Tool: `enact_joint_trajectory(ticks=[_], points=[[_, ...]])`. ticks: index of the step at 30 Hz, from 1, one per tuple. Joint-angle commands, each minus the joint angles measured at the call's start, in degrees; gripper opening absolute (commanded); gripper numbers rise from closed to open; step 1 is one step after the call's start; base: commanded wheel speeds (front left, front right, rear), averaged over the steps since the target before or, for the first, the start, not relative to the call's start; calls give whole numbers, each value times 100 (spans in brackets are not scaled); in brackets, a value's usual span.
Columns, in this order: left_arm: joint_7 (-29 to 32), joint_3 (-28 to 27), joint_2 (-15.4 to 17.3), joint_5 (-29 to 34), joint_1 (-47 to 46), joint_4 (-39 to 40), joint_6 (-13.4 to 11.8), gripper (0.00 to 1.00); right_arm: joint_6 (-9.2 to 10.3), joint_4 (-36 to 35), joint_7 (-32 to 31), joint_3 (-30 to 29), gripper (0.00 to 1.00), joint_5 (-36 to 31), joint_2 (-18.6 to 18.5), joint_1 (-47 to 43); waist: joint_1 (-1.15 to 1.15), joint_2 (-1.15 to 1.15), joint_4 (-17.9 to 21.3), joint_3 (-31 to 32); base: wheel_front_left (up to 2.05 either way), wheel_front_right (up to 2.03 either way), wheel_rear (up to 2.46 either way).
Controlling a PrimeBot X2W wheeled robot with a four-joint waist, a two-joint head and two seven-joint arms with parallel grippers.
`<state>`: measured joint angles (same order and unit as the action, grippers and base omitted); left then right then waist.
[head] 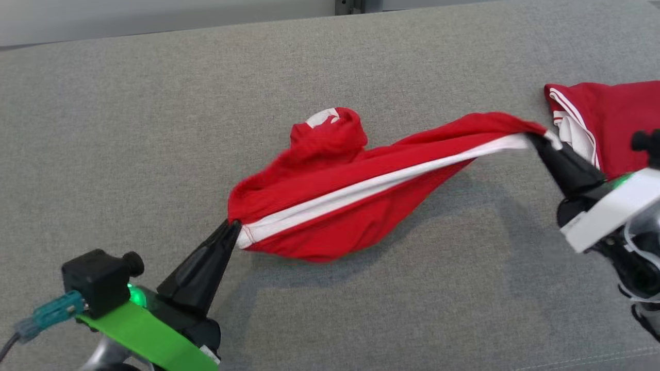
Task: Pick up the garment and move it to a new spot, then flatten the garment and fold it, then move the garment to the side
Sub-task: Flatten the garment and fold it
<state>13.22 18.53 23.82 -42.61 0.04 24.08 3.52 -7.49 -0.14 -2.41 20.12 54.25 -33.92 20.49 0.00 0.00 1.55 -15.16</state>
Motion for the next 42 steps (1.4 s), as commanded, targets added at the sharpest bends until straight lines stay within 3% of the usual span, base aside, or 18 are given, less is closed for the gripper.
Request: enact_joint_trajectory(ticks=[1,6,11,15,18,21,25,28,32,36,42], points=[[1,-114,-11,-103,-2,301,-66,0,1,-328,55,-326,0,167,-98,-157,0,0,31,-75,0,0,0],[265,-273,-226,-672,-489,1245,-250,0,1,-1377,-207,-1243,0,414,-295,-224,0,0,73,-438,0,0,0],[999,-295,-327,-957,-2163,1124,-446,0,-1,-1524,-868,-1553,0,200,-96,973,0,0,-27,-1136,0,0,0],[1556,-369,-445,-949,-4165,-29,-587,0,-1,-739,-1475,-1352,0,-275,424,2663,0,0,-145,-1710,0,0,0],[1525,-494,-681,-762,-5748,-1385,-685,0,-1,267,-1663,-1207,0,-1049,984,4046,0,0,-232,-2009,0,0,0],[1190,-634,-785,-401,-7164,-2788,-751,0,0,1289,-1396,-1300,0,-1872,1618,5371,0,0,-213,-2233,0,0,0],[264,-702,-786,284,-8663,-4259,-834,0,5,2422,-581,-1746,0,-2763,2346,6701,0,0,-138,-2541,0,0,0],[-466,-747,-940,442,-9327,-5050,-658,0,5,3009,-37,-2062,0,-3004,2724,7302,0,0,-90,-2700,0,0,0],[-947,-704,-1207,268,-9398,-5756,-224,0,4,3407,214,-1901,0,-2913,2861,7271,0,0,-125,-2873,0,0,0],[-1034,-491,-1345,104,-8786,-6299,182,0,3,3487,431,-1545,0,-2568,2651,6490,0,0,-170,-2880,0,0,0],[-1053,-65,-1457,-364,-7104,-6411,402,0,0,3126,875,-800,0,-1681,2202,4634,0,0,-148,-2418,0,0,0]])
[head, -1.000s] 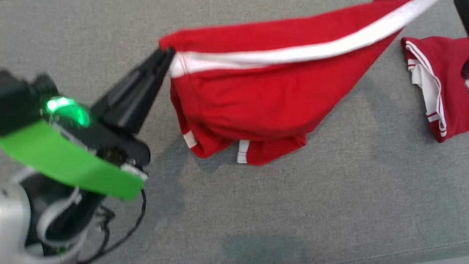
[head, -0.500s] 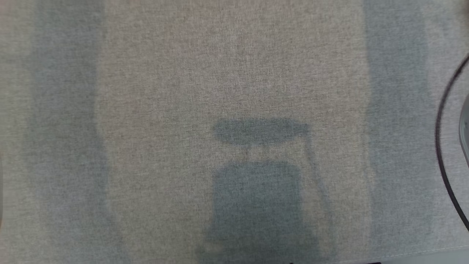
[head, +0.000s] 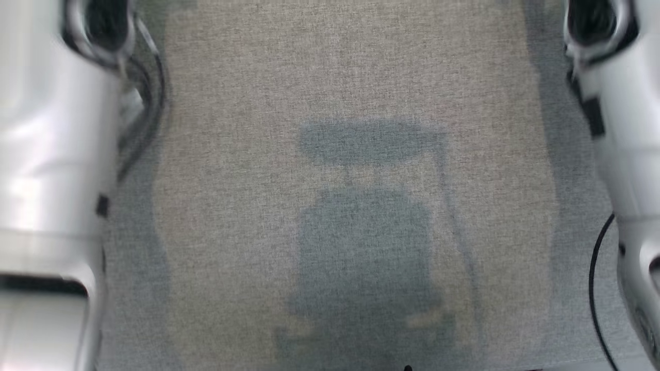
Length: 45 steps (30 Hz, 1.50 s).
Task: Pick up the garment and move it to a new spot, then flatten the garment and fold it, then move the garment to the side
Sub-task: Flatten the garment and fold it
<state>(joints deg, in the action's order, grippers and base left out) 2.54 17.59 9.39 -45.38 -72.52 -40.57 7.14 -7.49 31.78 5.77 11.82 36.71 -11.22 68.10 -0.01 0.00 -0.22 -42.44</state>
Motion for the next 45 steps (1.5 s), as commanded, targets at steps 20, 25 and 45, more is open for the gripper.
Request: enact_joint_trajectory(ticks=[20,25,45], points=[[-401,682,1056,-1591,8042,4991,-1102,0,4,-2506,707,382,0,1435,-987,-6774,1,0,514,3679,0,0,0],[-436,902,1149,-1723,9291,6486,-1409,0,2,-3587,410,-146,0,1460,-820,-8118,1,0,390,3648,0,0,0],[575,611,457,-1782,5271,4366,-1597,0,-1,-2146,-1888,-288,0,371,-849,-3456,1,0,-1165,1314,0,0,0]])
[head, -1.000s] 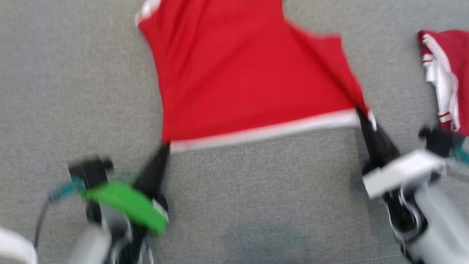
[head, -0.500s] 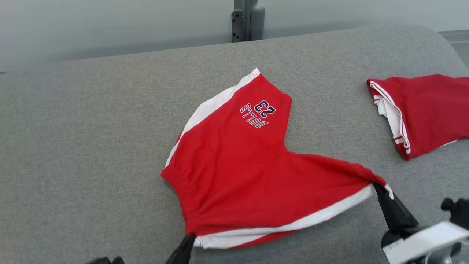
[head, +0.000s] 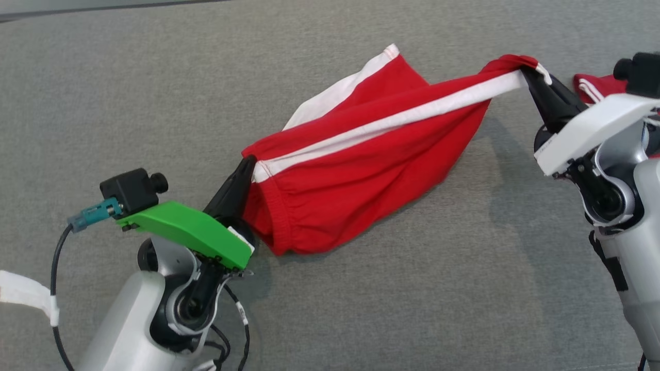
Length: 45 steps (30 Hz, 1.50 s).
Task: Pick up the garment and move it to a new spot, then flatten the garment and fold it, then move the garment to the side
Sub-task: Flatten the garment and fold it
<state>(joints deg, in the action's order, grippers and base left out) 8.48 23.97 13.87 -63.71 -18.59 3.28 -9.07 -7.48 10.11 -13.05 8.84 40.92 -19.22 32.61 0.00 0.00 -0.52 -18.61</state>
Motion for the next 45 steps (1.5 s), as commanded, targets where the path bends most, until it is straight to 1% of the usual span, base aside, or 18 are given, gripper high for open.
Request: enact_joint_trajectory(ticks=[1,5,10,15,20,21,22,23,24,26,28,32,35,37,39,41,42,45], points=[[-32,0,-40,79,-247,-195,53,0,-2,181,-56,96,0,-84,-45,230,0,0,-1181,-1075,0,0,0],[-90,88,-185,158,-537,-668,167,0,-2,682,-163,421,0,-171,-112,654,0,0,-1306,-1081,0,0,0],[-145,186,-298,161,-602,-938,312,0,-2,1126,-146,740,0,-218,-199,992,0,0,-1396,-1054,0,0,0],[-211,241,-429,154,-737,-1110,446,0,-2,1494,-30,878,0,-242,-297,1274,0,0,-1433,-1012,0,0,0],[-229,314,-538,213,-950,-1233,476,0,-2,1814,137,986,0,-350,-356,1552,0,0,-1414,-984,0,0,0],[-263,309,-554,226,-993,-1255,448,0,-2,1848,207,1011,31,-386,-375,1626,0,0,-1403,-982,0,0,0],[-263,332,-548,267,-1024,-1271,428,26,-2,1923,263,979,100,-424,-392,1678,0,0,-1388,-983,0,0,0],[-289,356,-548,300,-1033,-1266,439,47,-1,2017,193,988,100,-433,-385,1686,0,0,-1373,-978,0,0,0],[-311,364,-544,333,-1014,-1257,440,100,-4,2032,113,1071,100,-431,-370,1691,0,0,-1352,-957,0,0,0],[-438,372,-428,496,-953,-1164,440,100,-2,1953,34,1180,100,-481,-470,1756,0,0,-1299,-900,0,0,0],[-665,388,-216,823,-806,-1016,324,100,-2,1772,-73,1307,100,-517,-653,1800,0,0,-1225,-831,0,0,0],[-1277,459,189,1719,-414,-482,-129,100,-2,1352,-628,1515,100,-472,-1079,1745,0,0,-1117,-765,0,0,0],[-1765,611,312,2313,-70,-153,-437,100,-2,1035,-1215,1753,100,-330,-1379,1568,0,0,-1128,-789,0,0,0],[-2029,707,218,2547,142,-62,-591,100,-1,864,-1467,1807,100,-231,-1547,1495,0,0,-1178,-838,0,0,0],[-2213,773,175,2852,251,-75,-707,100,-2,765,-1605,1838,100,-178,-1602,1450,0,0,-1228,-914,0,0,0],[-2309,759,-47,2901,412,-78,-705,100,-2,745,-1699,1898,100,-237,-1615,1400,0,0,-1290,-982,0,0,0],[-2341,725,-93,3043,424,-74,-715,100,-2,766,-1697,1892,100,-275,-1608,1396,0,0,-1333,-1011,0,0,0],[-2374,648,-359,3135,531,-125,-602,100,-2,917,-1823,1965,100,-380,-1558,1406,0,0,-1470,-1094,0,0,0]])
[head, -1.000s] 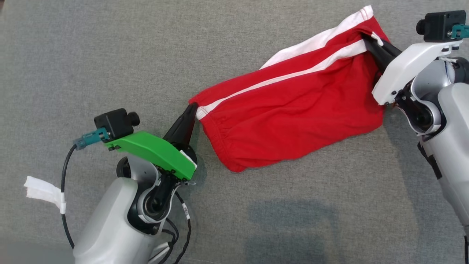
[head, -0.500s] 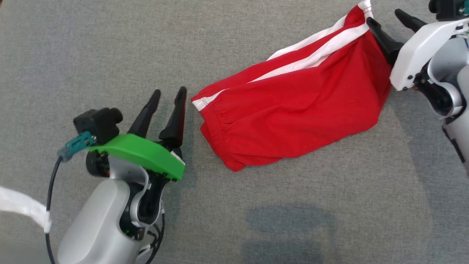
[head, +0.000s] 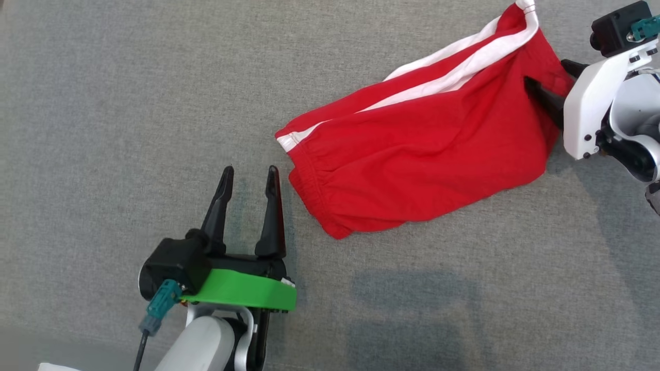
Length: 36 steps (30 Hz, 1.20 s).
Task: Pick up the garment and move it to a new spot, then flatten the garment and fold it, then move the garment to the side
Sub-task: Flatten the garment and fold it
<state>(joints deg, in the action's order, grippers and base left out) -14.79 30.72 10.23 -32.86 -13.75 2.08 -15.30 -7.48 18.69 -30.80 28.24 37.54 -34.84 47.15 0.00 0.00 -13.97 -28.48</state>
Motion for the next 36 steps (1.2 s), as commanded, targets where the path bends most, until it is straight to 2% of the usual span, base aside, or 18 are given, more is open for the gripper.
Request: enact_joint_trajectory(ticks=[1,4,5,6,7,11,15,21,29,33,36], points=[[-51,-90,-58,171,16,-2,59,100,-1,123,-95,80,100,-109,34,-25,0,0,-167,-135,0,0,0],[-42,-237,-278,391,80,-63,195,100,-4,356,-155,178,100,-87,248,-9,0,0,-241,-167,0,0,0],[-42,-281,-326,429,94,-90,240,100,-7,401,-137,233,60,-106,294,6,0,0,-253,-174,0,0,0],[-42,-315,-369,471,108,-128,294,100,-10,441,-77,231,9,-77,346,9,0,0,-254,-173,0,0,0],[-39,-358,-413,529,126,-166,363,100,-12,458,6,224,0,42,431,2,0,0,-234,-153,0,0,0],[-39,-569,-476,719,294,-324,573,100,-7,514,361,93,0,329,509,-161,0,0,65,89,0,0,0],[-40,-831,-406,949,615,-470,697,100,3,538,633,-116,0,705,550,-463,0,0,577,486,0,0,0],[-40,-1038,-382,1138,998,-548,834,100,10,564,694,-642,0,1240,283,-855,0,0,1079,825,0,0,0],[-40,-1108,-477,1258,1180,-568,971,100,-1,693,751,-1573,0,1521,130,-1024,0,0,1101,1003,0,0,0],[-40,-1154,-516,1278,1285,-563,978,100,-2,276,644,-1634,0,1419,233,-1116,0,0,1023,1069,0,0,0],[-41,-1206,-553,1250,1378,-533,987,100,-2,-240,438,-1493,0,1347,471,-1255,0,0,991,1107,0,0,0]])
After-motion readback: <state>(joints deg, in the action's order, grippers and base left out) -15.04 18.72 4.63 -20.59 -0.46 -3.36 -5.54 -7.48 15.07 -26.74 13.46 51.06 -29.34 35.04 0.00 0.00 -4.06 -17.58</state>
